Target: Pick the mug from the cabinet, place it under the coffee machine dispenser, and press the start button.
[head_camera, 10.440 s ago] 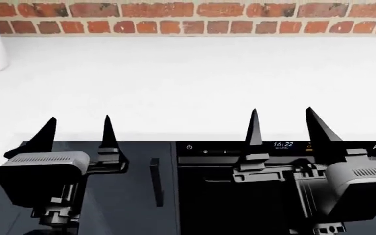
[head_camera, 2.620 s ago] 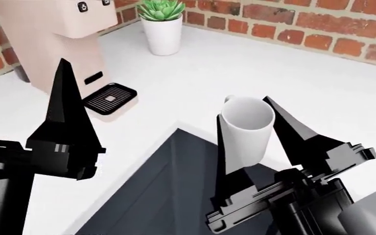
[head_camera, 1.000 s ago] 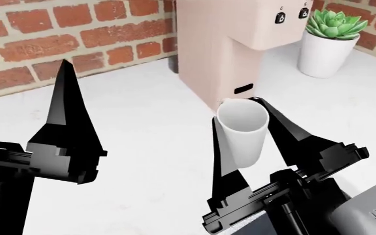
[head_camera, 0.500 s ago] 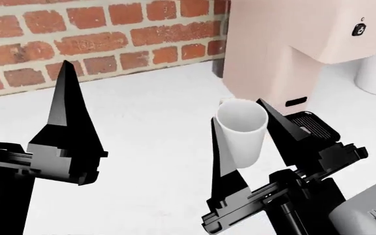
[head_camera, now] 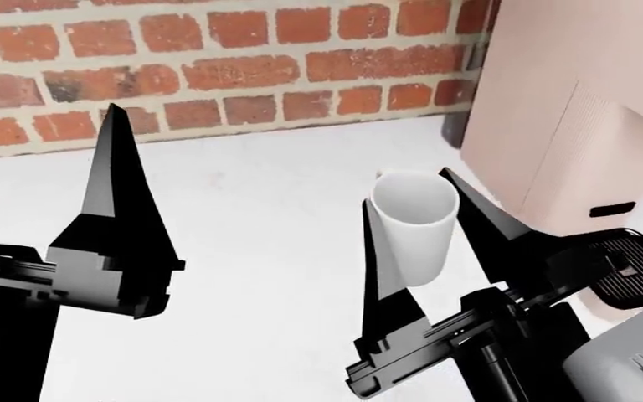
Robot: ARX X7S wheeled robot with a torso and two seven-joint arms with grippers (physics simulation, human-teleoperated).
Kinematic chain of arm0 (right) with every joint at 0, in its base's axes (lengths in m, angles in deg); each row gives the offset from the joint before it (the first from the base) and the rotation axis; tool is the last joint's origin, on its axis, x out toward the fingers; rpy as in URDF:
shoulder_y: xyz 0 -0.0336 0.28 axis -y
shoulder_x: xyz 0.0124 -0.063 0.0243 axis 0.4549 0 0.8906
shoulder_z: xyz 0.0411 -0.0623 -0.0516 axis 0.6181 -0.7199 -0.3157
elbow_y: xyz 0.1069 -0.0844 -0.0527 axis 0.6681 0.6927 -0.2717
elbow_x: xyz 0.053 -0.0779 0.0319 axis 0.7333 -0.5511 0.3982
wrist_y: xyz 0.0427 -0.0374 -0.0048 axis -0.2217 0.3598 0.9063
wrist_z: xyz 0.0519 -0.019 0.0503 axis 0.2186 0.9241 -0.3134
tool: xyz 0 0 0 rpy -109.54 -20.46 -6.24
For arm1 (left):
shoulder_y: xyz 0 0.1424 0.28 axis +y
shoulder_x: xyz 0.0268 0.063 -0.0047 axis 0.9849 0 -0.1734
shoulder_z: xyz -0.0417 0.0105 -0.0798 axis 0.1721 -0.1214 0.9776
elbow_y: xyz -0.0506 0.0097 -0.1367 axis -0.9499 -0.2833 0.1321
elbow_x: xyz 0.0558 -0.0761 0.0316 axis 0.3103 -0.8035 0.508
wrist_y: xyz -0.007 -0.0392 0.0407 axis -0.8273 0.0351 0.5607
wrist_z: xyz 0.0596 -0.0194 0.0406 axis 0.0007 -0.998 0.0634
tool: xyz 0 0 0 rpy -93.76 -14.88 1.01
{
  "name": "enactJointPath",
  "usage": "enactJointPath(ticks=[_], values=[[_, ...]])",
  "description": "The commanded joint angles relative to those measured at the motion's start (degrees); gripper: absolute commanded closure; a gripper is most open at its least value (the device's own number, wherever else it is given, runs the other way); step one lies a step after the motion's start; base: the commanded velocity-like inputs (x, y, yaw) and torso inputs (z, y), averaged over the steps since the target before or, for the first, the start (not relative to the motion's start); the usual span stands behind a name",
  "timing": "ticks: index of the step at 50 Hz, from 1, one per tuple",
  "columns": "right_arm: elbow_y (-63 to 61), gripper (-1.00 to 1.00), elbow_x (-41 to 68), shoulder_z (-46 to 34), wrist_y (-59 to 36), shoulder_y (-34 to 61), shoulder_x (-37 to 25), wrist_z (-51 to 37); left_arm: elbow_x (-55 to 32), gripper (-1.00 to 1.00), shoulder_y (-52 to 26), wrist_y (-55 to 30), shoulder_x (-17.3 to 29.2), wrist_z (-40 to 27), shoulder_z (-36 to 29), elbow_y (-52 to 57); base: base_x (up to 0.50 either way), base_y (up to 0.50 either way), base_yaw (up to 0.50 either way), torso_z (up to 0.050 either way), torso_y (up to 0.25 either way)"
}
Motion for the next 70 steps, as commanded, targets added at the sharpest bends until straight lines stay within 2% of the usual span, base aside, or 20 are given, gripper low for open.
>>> enactJointPath(ticks=[1,5,12,23,34,38,42,57,70], values=[[-0.21,1.00,-1.11,-0.03,-0.47,0.28,0.00,-0.15,0.15,-1.00,-0.26,0.41,0.44,-0.42,-0.58,0.09,0.02,0.08,0.50,0.000,0.000],[-0.04,1.00,-0.50,-0.20,0.47,0.19,-0.08,0.82,0.14,-1.00,-0.34,0.60,0.74,-0.74,-0.69,0.25,0.00,0.00,0.00,0.000,0.000],[1.39,1.00,1.66,-0.09,4.01,-0.30,-0.47,3.58,0.17,-1.00,-0.55,0.92,1.14,-1.12,-1.03,0.39,0.49,-0.09,0.00,0.000,0.000],[1.95,1.00,3.14,-0.22,4.65,-0.10,-0.14,4.29,0.15,-1.00,-0.90,1.50,1.58,-1.52,-1.62,0.36,0.49,-0.09,0.00,0.000,0.000],[1.65,1.00,4.86,-0.72,2.12,1.32,0.52,3.67,-0.07,-1.00,-1.53,1.92,1.67,-1.64,-2.31,-0.04,0.24,-0.49,0.00,0.000,0.001],[1.15,1.00,3.41,-0.75,1.48,1.20,0.36,2.58,-0.08,-1.00,-1.61,2.08,1.77,-1.71,-2.44,-0.23,0.22,-0.20,0.00,0.000,0.000],[3.70,1.00,6.41,1.14,4.03,0.27,-0.81,0.48,-0.04,-1.00,-1.73,2.03,1.78,-1.73,-2.65,-0.31,0.00,0.00,0.00,0.000,0.000],[13.36,1.00,12.25,5.92,2.94,0.33,-3.60,-9.39,0.31,-1.00,-2.84,0.98,1.49,-2.15,-3.83,-0.24,0.00,0.00,0.00,0.000,0.000],[17.12,1.00,12.85,7.25,1.60,1.65,-2.84,-11.37,-0.03,-1.00,-3.15,1.70,1.91,-2.20,-4.11,-0.40,0.00,0.00,0.00,0.000,0.000]])
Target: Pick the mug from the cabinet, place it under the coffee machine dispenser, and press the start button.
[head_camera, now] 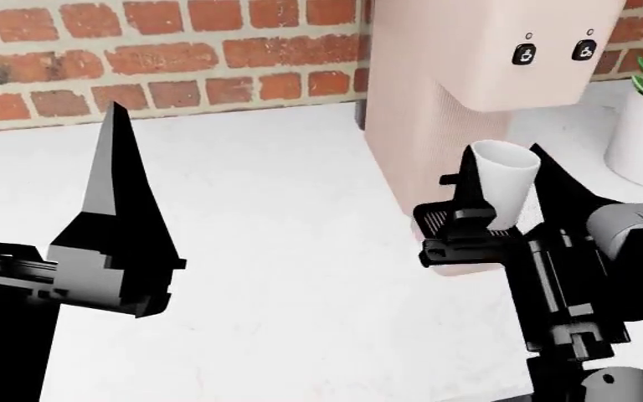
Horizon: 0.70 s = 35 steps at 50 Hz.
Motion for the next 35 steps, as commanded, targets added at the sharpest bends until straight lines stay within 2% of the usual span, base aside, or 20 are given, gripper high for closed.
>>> enactJointPath(ticks=[1,35], values=[[3.67,1.00,0.40,1.75,-1.21,0.78,0.12,-2.27,-0.15,-1.00,-0.40,0.28,0.14,-0.05,-0.47,-0.18,0.00,0.00,0.00,0.000,0.000],[18.15,1.00,-7.40,-0.85,-2.85,1.80,8.00,1.49,0.14,-1.00,-1.39,0.56,0.23,-0.35,-2.15,-0.08,0.00,0.00,0.00,0.000,0.000]])
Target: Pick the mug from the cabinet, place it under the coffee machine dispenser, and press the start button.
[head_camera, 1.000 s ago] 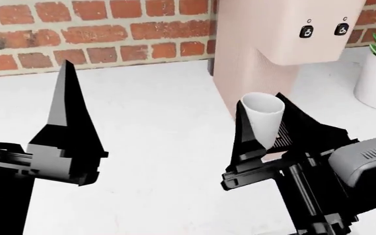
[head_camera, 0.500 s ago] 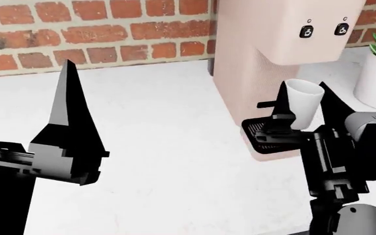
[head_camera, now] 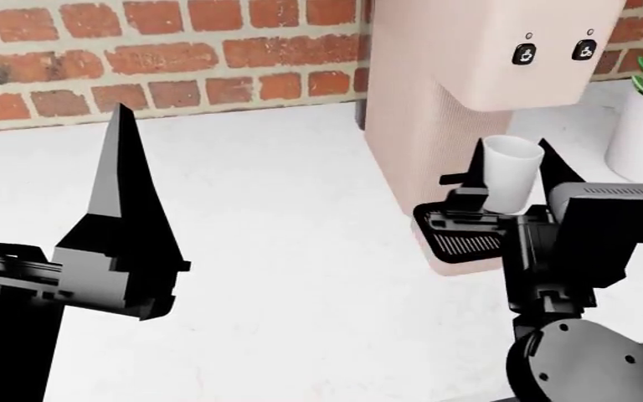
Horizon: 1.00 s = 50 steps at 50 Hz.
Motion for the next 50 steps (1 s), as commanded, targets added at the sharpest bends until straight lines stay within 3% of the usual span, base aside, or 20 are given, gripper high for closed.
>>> enactJointPath(ticks=[1,50], values=[[5.73,1.00,-2.59,-0.34,-0.37,0.35,2.95,1.60,0.06,-1.00,-0.37,0.09,0.04,-0.13,-0.56,0.02,0.00,0.00,0.00,0.000,0.000],[27.47,1.00,-5.53,-1.23,4.82,-0.64,12.41,9.39,0.33,-1.00,-1.48,0.59,0.42,-0.61,-2.37,-0.07,0.00,0.00,0.00,0.000,0.000]])
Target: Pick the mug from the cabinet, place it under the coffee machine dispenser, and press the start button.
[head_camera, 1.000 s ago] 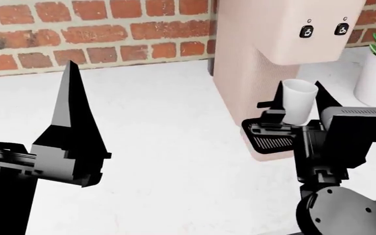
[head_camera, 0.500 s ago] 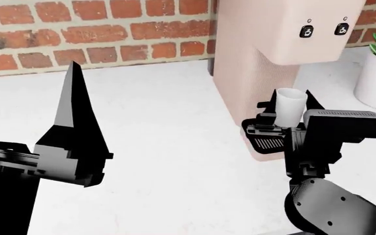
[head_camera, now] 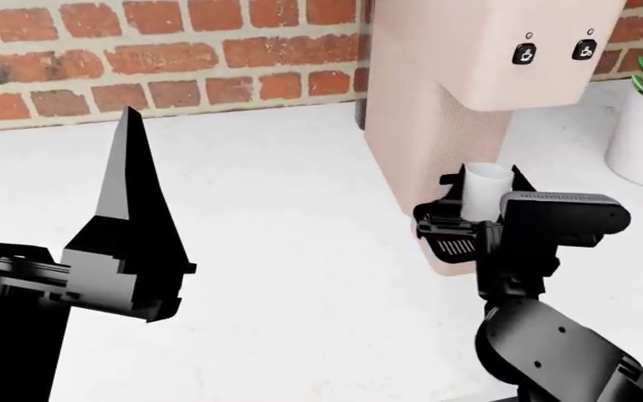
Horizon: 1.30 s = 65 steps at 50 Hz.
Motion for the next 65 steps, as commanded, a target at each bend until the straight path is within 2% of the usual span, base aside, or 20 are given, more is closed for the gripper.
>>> enactJointPath(ticks=[1,12,13,35,45,65], values=[[5.04,1.00,-0.96,0.00,-0.64,1.46,2.57,2.44,0.04,-1.00,-0.20,0.19,0.26,-0.26,-0.30,0.17,0.00,0.00,0.00,0.000,0.000],[9.05,1.00,-0.81,0.30,0.35,1.27,4.01,3.74,-0.07,-1.00,-0.24,0.84,0.63,-0.40,-0.47,0.06,0.00,0.00,0.00,0.000,0.000],[8.88,-1.00,-0.58,0.39,0.12,1.25,3.90,3.55,-0.06,-1.00,-0.22,0.91,0.64,-0.37,-0.50,0.01,0.00,0.00,0.00,0.000,0.000],[6.60,-1.00,0.48,0.98,-0.49,1.16,2.83,3.49,-0.24,-1.00,-0.61,1.43,1.22,-0.80,-0.93,0.27,0.00,0.00,0.00,0.000,0.000],[-8.08,-1.00,1.73,2.69,-2.24,1.26,-3.82,-1.04,-0.03,-1.00,-0.88,1.44,1.23,-0.94,-1.35,0.21,0.00,0.00,0.00,0.001,0.000],[-21.14,-1.00,7.14,4.56,0.12,-3.56,-12.50,-2.73,-0.19,-1.00,-1.17,2.20,1.81,-1.32,-1.83,0.15,0.00,0.00,0.00,0.000,0.000]])
